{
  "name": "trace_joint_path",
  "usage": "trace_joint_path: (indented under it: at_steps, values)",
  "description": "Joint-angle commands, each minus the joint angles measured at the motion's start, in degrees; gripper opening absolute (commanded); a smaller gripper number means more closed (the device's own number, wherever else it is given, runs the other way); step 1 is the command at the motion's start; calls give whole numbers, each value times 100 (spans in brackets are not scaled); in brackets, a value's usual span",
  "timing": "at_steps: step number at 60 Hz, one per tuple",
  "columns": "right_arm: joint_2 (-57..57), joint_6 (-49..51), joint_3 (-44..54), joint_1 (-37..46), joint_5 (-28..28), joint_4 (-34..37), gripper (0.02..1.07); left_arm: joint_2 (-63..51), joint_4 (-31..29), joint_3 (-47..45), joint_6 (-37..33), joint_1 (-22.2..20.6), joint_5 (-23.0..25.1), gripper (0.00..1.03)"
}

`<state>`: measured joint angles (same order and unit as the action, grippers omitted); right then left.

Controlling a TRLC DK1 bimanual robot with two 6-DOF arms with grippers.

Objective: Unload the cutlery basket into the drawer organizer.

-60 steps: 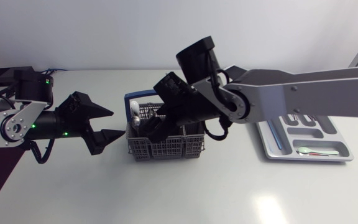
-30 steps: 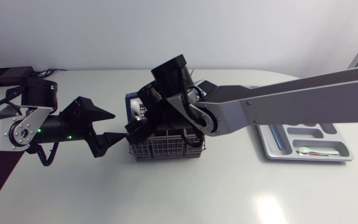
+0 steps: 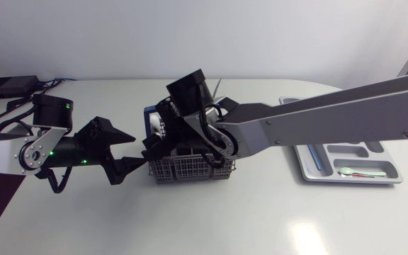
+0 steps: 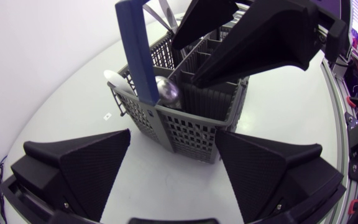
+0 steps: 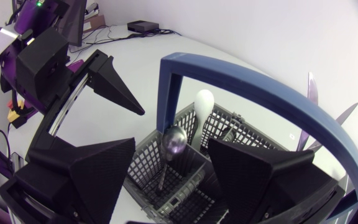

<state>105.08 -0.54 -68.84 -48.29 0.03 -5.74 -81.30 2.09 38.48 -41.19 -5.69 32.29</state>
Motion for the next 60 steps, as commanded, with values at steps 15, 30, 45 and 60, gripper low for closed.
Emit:
trace_joint_path:
  at_steps: [15, 30, 45, 60]
  values:
    - [364, -201, -16, -93, 410, -165, 87, -167, 125, -139, -12, -151, 58, 95]
    - [610, -78, -42, -66, 225, -50, 81, -167, 178, -130, 58, -239, 58, 95]
    - [505, 71, 187, -119, -188, -323, 66, -167, 178, -157, 85, -336, 58, 95]
    - [356, 150, 345, -137, -460, -402, 40, -150, 178, -130, 120, -397, 58, 95]
